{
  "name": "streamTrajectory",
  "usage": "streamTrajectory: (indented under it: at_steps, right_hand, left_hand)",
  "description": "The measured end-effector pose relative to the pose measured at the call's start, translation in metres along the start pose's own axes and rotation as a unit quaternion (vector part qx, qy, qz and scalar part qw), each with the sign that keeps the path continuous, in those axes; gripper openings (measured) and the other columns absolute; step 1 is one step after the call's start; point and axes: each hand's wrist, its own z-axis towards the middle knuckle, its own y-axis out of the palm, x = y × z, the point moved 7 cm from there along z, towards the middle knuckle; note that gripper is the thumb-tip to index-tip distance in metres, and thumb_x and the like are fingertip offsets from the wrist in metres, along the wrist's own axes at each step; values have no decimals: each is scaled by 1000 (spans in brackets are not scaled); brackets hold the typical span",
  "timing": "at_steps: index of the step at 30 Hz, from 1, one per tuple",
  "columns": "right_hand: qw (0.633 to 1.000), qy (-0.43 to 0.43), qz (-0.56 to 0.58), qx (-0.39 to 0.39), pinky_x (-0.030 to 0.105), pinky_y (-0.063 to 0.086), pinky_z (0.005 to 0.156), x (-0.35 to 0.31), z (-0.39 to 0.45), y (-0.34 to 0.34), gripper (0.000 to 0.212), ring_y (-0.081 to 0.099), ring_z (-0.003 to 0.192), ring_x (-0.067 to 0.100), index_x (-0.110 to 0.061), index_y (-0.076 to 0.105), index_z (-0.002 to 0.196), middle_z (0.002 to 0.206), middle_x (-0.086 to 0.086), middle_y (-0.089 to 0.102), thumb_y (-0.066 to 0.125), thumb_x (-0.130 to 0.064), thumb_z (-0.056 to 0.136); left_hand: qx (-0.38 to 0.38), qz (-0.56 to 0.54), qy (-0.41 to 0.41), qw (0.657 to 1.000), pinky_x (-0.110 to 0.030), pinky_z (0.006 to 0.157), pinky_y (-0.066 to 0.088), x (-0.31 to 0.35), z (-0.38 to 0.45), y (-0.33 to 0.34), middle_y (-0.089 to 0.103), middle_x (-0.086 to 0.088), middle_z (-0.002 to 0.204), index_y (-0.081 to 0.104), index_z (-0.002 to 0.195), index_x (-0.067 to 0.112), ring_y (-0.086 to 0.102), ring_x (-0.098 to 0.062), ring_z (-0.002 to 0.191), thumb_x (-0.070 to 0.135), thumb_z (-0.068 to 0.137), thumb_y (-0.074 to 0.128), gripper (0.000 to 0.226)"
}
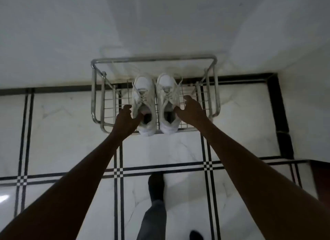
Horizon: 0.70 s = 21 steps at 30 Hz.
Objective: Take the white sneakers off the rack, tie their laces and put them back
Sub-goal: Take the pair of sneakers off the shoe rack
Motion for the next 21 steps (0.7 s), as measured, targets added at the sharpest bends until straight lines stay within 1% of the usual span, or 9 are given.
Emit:
streamTrajectory:
  at_steps: [3, 4, 7, 9, 11, 13, 15, 17, 21]
  right_hand:
    - [997, 58, 35, -36, 37, 52, 96, 25, 19, 25, 72, 58, 124, 36, -4, 33, 148, 141, 21, 54, 66, -33, 90]
    - [994, 75, 53, -50, 43, 58, 90, 33, 23, 33, 71, 61, 119, 37, -8, 33, 148, 139, 21, 55, 66, -32, 90]
    - [987, 99, 111, -59, 35, 61, 52, 44, 26, 50, 52, 67, 104, 37, -19, 43, 142, 133, 19, 58, 59, -24, 93]
    - [988, 80, 127, -30, 29, 58, 42, 41, 21, 48, 51, 68, 100, 38, -19, 44, 143, 133, 18, 57, 58, -22, 94]
    - [988, 60, 141, -10, 35, 62, 49, 39, 2, 45, 54, 67, 101, 35, -20, 42, 146, 133, 15, 57, 59, -22, 95]
    - [989, 24, 148, 11, 48, 64, 69, 42, -28, 47, 54, 67, 105, 33, -22, 41, 147, 130, 11, 61, 57, -19, 95]
    - [987, -18, 154, 29, 50, 61, 83, 49, -64, 51, 57, 68, 108, 31, -23, 38, 149, 126, 6, 62, 56, -13, 96]
    - [982, -37, 179, 43, 49, 61, 85, 64, -102, 61, 61, 66, 112, 28, -25, 34, 152, 128, 2, 60, 57, -11, 97]
    - [981, -41, 179, 65, 49, 56, 98, 112, -166, 96, 64, 58, 128, 26, -22, 35, 152, 143, 9, 57, 62, -10, 95]
  left_hand:
    - [-37, -96, -60, 993, -29, 65, 64, -20, 9, 21, 63, -11, 129, 42, 146, 10, 69, -24, 96, 42, 91, 71, 70]
    - [-42, -125, -83, 988, -27, 58, 63, -28, 11, 26, 63, -12, 129, 42, 147, 11, 69, -23, 94, 36, 93, 70, 66]
    - [-7, -176, -110, 978, -50, 70, 65, -31, 10, 28, 65, -21, 126, 50, 141, 7, 71, -35, 100, 19, 94, 66, 51]
    - [18, -171, -96, 980, -54, 71, 64, -27, 1, 26, 64, -21, 122, 54, 136, 4, 71, -37, 99, 16, 96, 64, 43]
    - [41, -174, -71, 981, -47, 64, 65, -23, -18, 26, 65, -18, 123, 54, 138, 5, 71, -35, 96, 18, 97, 63, 44]
    - [72, -169, -51, 982, -38, 58, 65, -24, -46, 27, 65, -13, 126, 51, 144, 8, 70, -28, 97, 19, 98, 63, 48]
    - [103, -157, -41, 981, -41, 66, 66, -35, -78, 32, 65, -10, 129, 47, 149, 12, 69, -27, 103, 21, 99, 62, 54]
    - [118, -151, -33, 981, -48, 81, 64, -53, -113, 42, 66, -9, 132, 44, 152, 17, 69, -26, 108, 23, 98, 62, 57]
    - [128, -162, -31, 978, -17, 80, 57, -97, -182, 81, 66, 1, 127, 45, 152, 17, 67, -11, 100, 17, 99, 62, 55]
